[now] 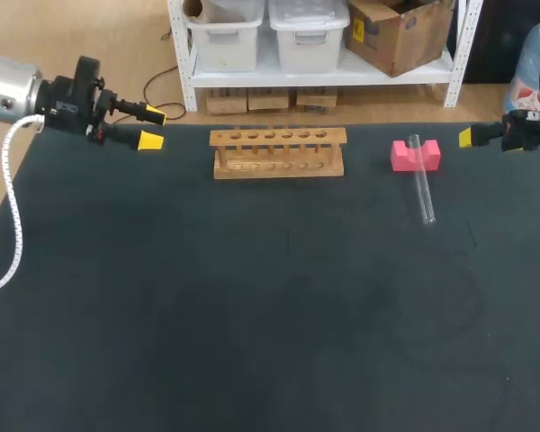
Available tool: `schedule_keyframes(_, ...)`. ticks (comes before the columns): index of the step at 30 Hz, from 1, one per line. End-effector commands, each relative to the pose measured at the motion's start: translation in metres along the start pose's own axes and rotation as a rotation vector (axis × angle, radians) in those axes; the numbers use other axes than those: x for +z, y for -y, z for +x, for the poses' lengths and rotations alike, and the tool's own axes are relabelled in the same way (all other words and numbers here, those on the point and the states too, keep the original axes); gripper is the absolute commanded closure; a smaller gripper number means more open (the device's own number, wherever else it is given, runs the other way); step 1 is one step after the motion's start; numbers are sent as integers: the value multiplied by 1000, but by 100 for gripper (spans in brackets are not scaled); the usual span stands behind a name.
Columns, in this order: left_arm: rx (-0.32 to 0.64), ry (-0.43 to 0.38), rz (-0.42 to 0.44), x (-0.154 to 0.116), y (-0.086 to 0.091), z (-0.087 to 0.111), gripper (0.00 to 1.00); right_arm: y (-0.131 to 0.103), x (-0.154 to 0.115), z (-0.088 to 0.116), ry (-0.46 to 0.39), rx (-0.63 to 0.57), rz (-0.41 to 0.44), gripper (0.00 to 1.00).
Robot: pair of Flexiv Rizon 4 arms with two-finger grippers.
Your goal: Grasp the test tube, adjust it, and insert it.
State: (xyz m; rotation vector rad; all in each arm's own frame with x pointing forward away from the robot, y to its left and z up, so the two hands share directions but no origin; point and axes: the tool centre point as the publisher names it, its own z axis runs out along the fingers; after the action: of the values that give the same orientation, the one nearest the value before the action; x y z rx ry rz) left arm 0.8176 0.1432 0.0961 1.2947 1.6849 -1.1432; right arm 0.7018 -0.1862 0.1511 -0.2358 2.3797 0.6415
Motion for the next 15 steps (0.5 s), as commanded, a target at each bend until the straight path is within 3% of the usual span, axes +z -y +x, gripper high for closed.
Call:
schedule_keyframes(1,1,1,0,0,0,1,0,-1,0,0,1,0,3,0)
schedule_keyframes(10,1,1,0,0,0,1,0,8,14,-8,51,-13,289,0)
schedule_keyframes(15,1,1,0,0,0,1,0,11,26,-13,33,-63,422,0)
